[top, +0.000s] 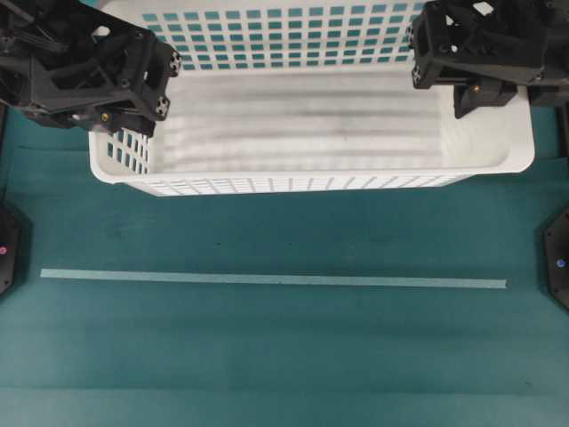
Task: Lift the white basket with both hands.
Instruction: 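Lift the basket with both grippers and carry it back and up, then lower the held basket back down onto the table with both grippers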
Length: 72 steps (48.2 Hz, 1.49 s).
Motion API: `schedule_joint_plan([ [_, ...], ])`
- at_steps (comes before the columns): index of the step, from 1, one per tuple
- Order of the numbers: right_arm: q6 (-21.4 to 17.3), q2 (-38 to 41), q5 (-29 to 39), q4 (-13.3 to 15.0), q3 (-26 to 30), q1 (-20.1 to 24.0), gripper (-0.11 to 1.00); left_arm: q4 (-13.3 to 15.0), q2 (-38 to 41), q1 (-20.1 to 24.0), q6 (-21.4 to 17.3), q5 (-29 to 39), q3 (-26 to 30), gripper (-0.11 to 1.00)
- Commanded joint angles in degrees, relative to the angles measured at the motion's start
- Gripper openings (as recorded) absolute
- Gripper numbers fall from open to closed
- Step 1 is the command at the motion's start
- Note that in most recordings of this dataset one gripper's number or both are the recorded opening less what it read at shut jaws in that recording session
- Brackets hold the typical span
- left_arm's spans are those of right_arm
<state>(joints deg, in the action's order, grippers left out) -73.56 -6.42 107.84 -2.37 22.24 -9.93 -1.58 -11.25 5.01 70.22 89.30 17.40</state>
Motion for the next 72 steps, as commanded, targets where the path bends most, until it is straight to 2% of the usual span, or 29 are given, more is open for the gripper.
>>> schedule_joint_plan([
  [1, 1.05, 1.49, -0.26, -0.09, 0.70, 1.05, 0.20, 0.26, 0.26, -0.44, -1.41, -0.79, 2.29, 0.09],
  [13, 1.41, 1.93, -0.18, -0.18, -1.76, 1.14, 0.20, 0.09, 0.53, -0.62, -1.49, -1.14, 0.00, 0.09],
  [25, 2.72, 2.72, -1.93, -0.35, -9.76, 1.14, 0.20, 0.09, 0.53, -0.70, -2.11, -4.31, -7.91, 0.09],
  [39, 2.55, 2.20, -10.02, -0.44, -18.54, 1.85, 0.20, 0.09, 0.26, -0.62, -2.11, -9.40, -15.91, 0.08],
  [51, 1.67, 1.14, -18.02, -0.62, -28.39, 2.37, 0.20, 0.09, -0.09, -0.70, -1.93, -15.03, -22.59, 0.07],
  [60, 1.41, 0.97, -23.12, -0.62, -33.13, 2.64, 0.20, 0.09, -1.14, -0.44, -2.11, -17.49, -28.39, 0.07],
  [66, 1.32, 0.97, -26.19, -0.97, -36.47, 2.64, 0.20, 0.09, -2.55, 0.09, -1.58, -22.32, -33.40, 0.07],
  [72, 0.97, 1.05, -30.06, -1.32, -38.76, 2.99, 0.20, 0.09, -2.72, -0.35, -1.14, -26.63, -36.12, 0.07],
])
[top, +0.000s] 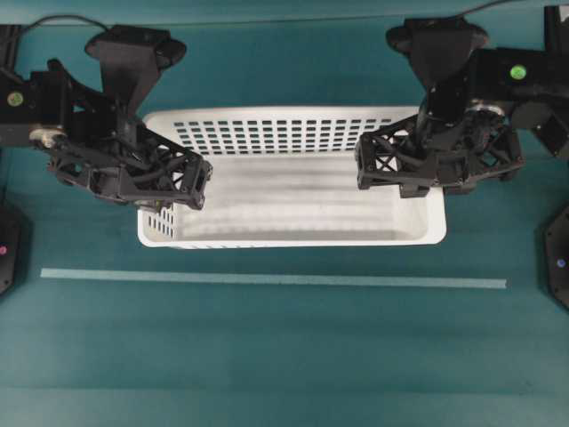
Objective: Lift the white basket with both hands.
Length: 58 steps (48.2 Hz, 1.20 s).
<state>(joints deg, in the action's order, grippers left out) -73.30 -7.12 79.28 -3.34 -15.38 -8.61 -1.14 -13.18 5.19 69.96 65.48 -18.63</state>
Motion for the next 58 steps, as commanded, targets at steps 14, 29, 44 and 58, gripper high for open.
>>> schedule_joint_plan([
  [14, -0.88, 2.81, -5.62, -0.70, -4.13, 2.02, 0.20, -0.35, 1.23, -0.62, -0.97, -4.83, -2.72, 0.07],
  [29, -1.14, 4.83, -10.81, -0.70, -6.50, 2.37, 0.20, -0.35, 5.19, -1.85, -0.79, -7.82, -4.04, 0.07],
  [44, -2.11, 6.86, -13.89, -0.70, -8.70, 2.72, 0.20, -0.35, 6.15, -1.93, -0.62, -9.84, -7.03, 0.07],
  [58, -2.20, 7.65, -17.14, -1.85, -10.90, 2.81, 0.20, -0.35, 7.82, -1.58, 1.32, -11.78, -8.61, 0.07],
])
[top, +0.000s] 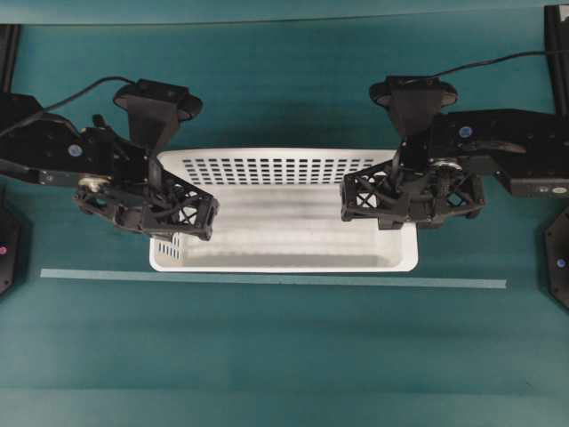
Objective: Lift the white basket with both hands.
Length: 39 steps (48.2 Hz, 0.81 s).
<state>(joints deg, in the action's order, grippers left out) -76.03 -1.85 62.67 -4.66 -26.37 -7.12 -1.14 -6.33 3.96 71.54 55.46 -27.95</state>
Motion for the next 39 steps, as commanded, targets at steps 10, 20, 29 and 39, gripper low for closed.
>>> schedule_joint_plan([
  [10, 0.53, 4.13, -2.55, -0.62, -0.79, 2.11, 0.20, -0.35, 2.81, -0.53, -0.35, -3.34, 0.97, 0.07],
  [20, 0.62, 5.45, -6.24, -1.23, -2.37, 2.55, 0.20, -0.35, 4.22, -0.18, -0.62, -4.22, 0.88, 0.05],
  [29, 0.62, 5.71, -8.17, -1.23, -3.34, 2.55, 0.20, -0.44, 4.57, 0.44, -0.79, -5.71, 0.79, 0.05],
  [39, 0.62, 5.71, -9.49, -1.23, -4.39, 2.29, 0.20, -0.44, 4.66, 1.58, -0.97, -5.80, 0.35, 0.04],
])
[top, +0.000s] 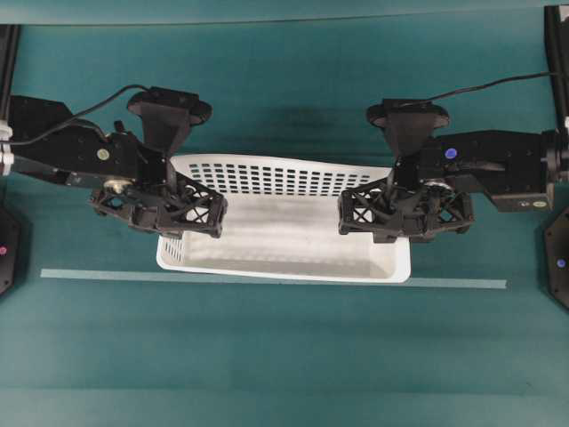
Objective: Lift the white basket with both hands.
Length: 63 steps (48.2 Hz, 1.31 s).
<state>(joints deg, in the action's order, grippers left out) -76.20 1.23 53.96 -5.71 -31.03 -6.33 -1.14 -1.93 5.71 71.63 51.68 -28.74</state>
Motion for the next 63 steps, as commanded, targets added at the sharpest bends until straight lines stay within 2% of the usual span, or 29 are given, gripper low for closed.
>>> schedule_joint_plan([
  [1, 0.88, 2.64, -0.97, -0.18, 0.18, 1.49, 0.20, -0.44, 0.18, -0.18, -1.05, -2.02, 1.05, 0.04],
  [11, 1.05, 2.29, -1.32, -0.18, -1.76, 1.32, 0.20, -0.44, 0.18, -0.18, -0.53, -2.90, 0.44, 0.03],
  [35, 3.43, 2.55, -2.20, -0.26, -1.23, 0.26, 0.20, -0.35, 0.97, -0.97, 1.93, -5.10, 0.35, 0.01],
  [42, 4.83, 2.46, -1.23, -1.23, -1.32, -0.53, 0.20, -0.35, 0.97, -1.05, 2.20, -5.10, 0.44, 0.01],
  [51, 9.49, 2.64, -1.23, -3.52, -0.88, -1.85, 0.20, -0.44, 0.88, -1.32, 2.20, -5.19, 0.26, 0.01],
  [63, 9.67, 2.72, -2.64, -3.60, -1.23, -1.58, 0.20, -0.44, 0.62, -1.23, 0.97, -8.44, -1.05, 0.01],
])
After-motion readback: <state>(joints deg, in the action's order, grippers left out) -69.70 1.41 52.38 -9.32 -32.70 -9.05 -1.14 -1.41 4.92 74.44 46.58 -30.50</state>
